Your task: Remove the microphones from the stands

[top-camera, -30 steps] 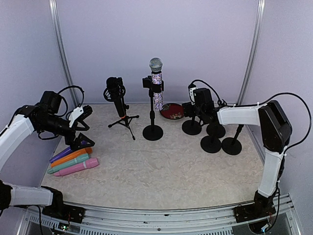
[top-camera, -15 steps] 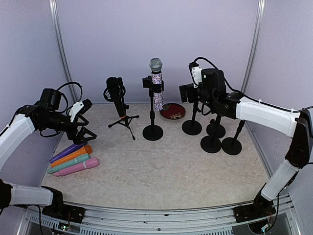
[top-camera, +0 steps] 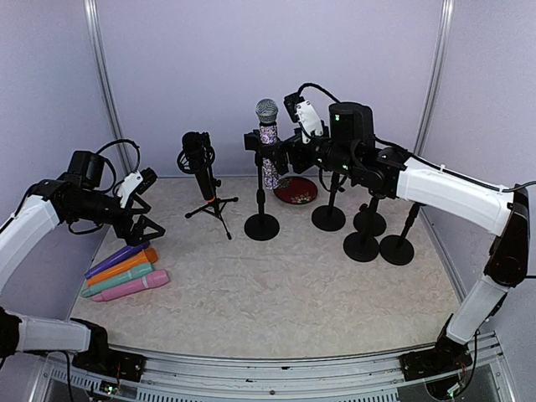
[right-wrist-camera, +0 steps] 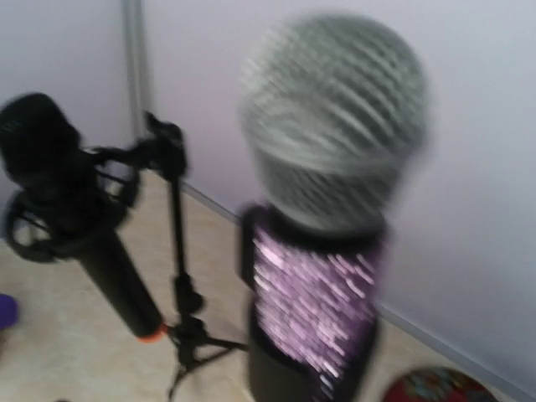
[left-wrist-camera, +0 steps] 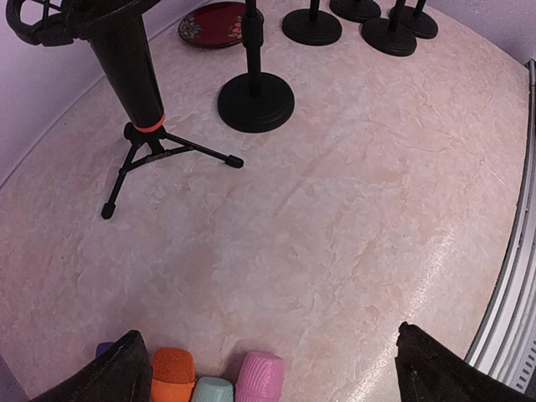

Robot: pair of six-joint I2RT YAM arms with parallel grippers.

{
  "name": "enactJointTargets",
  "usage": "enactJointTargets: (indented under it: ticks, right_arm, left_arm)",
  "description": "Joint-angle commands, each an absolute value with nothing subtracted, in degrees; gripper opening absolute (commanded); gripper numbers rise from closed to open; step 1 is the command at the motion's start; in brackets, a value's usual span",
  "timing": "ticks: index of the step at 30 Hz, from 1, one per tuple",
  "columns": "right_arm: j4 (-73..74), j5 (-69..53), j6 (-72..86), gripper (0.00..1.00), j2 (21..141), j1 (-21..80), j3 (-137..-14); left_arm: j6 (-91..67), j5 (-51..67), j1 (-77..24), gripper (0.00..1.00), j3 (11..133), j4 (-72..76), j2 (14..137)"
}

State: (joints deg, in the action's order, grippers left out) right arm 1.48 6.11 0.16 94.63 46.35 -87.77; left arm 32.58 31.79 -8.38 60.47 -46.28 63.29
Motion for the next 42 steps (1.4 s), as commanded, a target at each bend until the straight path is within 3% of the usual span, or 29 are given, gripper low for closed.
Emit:
enactJointTargets:
  ticks: [1,9,24,30,42]
  right_arm:
    - [4.7,-0.7,-3.1,1.0,99.2,46.3,-94.0]
    - [8.2,-1.6,-5.4,0.96,107.1,43.8,-102.0]
    - [1.6,-4.6,-4.1,0.56,110.4,42.7,-102.8]
    - [-0.9,-5.4,-2.8,0.23,107.8,42.9,-99.3]
    - [-6.3,-12.8,1.5,0.04,93.9,45.7,-86.6]
  left_arm:
    - [32.8,32.4,-8.2,0.99,60.9,-46.8,61.9]
    - [34.4,33.9,-8.2,0.99,61.7,-48.7,61.6]
    - [36.8,36.4,-8.2,0.99,61.9,-50.0,61.2]
    - [37.0,36.5,-8.2,0.99,62.2,-50.3,61.0]
    - [37.1,38.6,-9.2,0.99,66.0,-51.4,63.4]
